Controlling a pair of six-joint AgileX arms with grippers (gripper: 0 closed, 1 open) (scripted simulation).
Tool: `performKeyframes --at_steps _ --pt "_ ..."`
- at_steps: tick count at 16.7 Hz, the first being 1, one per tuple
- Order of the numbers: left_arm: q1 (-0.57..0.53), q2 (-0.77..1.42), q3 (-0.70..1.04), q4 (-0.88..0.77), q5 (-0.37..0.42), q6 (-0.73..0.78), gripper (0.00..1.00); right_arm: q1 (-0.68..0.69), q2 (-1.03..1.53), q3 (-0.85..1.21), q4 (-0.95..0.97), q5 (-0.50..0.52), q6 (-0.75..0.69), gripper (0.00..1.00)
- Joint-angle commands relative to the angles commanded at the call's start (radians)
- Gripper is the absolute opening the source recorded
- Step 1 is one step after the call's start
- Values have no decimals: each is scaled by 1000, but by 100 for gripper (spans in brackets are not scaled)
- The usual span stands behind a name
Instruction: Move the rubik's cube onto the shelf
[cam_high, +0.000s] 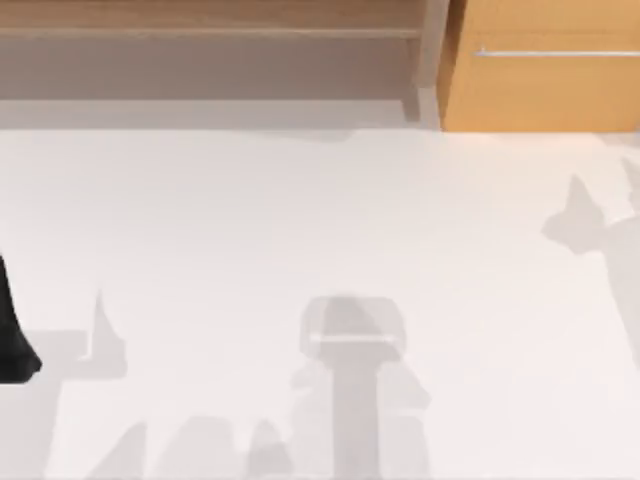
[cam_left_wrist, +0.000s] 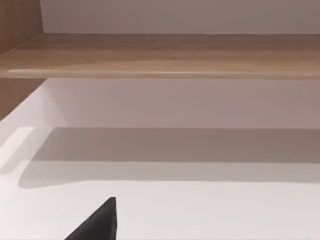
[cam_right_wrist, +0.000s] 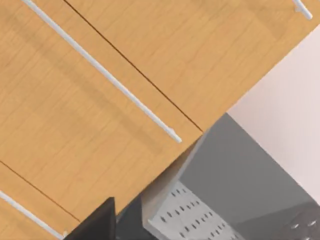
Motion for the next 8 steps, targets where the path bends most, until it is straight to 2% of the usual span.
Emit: performKeyframes --at_steps 8 --pt "0 0 0 0 0 0 100 76 811 307 430 78 -526 100"
